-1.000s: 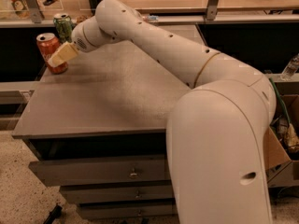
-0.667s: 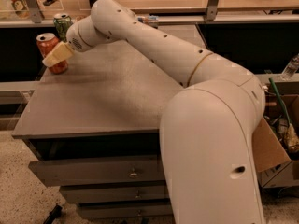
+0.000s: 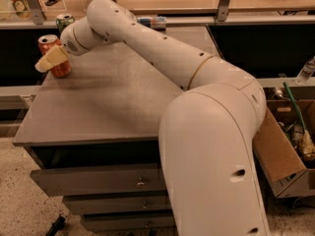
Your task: Move orange can near blue chip bag
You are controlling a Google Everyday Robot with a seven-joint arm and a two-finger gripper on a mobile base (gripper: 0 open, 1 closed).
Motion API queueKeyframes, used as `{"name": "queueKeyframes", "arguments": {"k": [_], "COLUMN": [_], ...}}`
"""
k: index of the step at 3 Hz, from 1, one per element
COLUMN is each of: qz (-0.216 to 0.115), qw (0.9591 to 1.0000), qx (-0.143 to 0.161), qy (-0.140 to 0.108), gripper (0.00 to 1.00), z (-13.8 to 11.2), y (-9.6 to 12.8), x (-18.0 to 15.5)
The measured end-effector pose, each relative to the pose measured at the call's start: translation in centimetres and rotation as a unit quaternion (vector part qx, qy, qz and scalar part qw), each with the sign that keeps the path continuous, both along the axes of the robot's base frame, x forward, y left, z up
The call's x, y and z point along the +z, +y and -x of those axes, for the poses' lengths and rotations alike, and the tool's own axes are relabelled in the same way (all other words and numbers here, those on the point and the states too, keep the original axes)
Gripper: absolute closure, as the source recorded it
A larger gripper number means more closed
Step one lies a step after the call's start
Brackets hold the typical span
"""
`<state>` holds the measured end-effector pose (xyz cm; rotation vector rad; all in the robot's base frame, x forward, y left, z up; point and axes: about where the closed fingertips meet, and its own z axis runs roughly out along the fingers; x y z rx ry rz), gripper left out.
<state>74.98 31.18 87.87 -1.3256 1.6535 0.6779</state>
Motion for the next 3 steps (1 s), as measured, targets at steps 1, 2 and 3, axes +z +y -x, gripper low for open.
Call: {"name": "queueKeyframes", "arguments": {"k": [1, 2, 3], "qz": [-0.001, 0.002, 0.006], "qw": [0.9999, 0.9999, 0.9998], "qx": [0.010, 0.011, 0.011], "qy": [0.009, 0.014, 0.013], "gripper": [0.15, 0.38, 0.61], "z": [0.5, 0.8, 1.1], "y": [0.5, 0.0, -0.7], "x": [0.0, 0.2, 0.6]}}
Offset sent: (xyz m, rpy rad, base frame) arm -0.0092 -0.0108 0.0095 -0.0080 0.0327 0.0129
